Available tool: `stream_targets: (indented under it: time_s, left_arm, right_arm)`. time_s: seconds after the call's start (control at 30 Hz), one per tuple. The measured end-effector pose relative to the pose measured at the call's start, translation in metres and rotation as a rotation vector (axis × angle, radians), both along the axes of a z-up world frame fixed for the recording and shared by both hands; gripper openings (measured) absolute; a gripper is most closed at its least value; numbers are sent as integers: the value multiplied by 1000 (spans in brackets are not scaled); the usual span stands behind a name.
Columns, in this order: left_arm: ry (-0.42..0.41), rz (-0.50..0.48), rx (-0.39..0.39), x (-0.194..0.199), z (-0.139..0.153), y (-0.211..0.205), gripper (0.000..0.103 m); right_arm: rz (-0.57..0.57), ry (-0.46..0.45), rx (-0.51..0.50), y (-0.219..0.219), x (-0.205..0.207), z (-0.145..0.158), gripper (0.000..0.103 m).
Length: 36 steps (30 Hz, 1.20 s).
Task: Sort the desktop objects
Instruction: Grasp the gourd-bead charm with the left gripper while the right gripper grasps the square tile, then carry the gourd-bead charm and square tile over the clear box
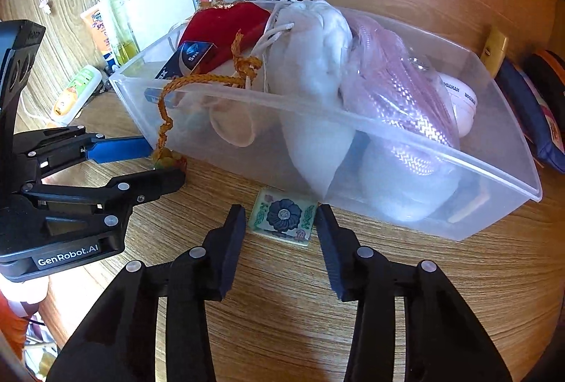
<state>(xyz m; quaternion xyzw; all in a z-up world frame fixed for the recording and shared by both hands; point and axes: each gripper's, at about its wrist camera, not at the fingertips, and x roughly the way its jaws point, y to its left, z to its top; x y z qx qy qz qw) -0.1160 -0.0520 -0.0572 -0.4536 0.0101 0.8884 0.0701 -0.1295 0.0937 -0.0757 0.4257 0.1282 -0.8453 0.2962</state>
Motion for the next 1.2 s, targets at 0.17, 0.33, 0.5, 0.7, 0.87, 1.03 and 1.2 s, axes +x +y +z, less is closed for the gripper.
stream_targets:
  time_s: [0.17, 0.33, 0.5, 0.7, 0.87, 1.03, 1.2]
  left_arm:
    - [8, -1, 2, 4, 1, 0, 44]
    - [4, -22, 6, 10, 0, 5, 31]
    - [5, -23, 8, 11, 1, 12, 31]
    - [30, -25, 5, 23, 8, 19, 31]
    - [71, -32, 0, 35, 23, 25, 31]
    - [128, -47, -6, 45, 42, 31, 31]
    - [164, -63, 0, 45, 57, 36, 31]
  right_arm:
    - [9, -18, -17, 4, 0, 1, 34]
    - [12, -21, -24, 8, 3, 2, 34]
    - [7, -13, -40, 16, 7, 6, 34]
    - [0, 3, -68, 30, 14, 15, 34]
    - [-18, 19, -113, 45, 17, 28, 34]
    - [-38, 47, -143, 58, 21, 41, 34]
    - [-58, 70, -164, 70, 21, 53, 34]
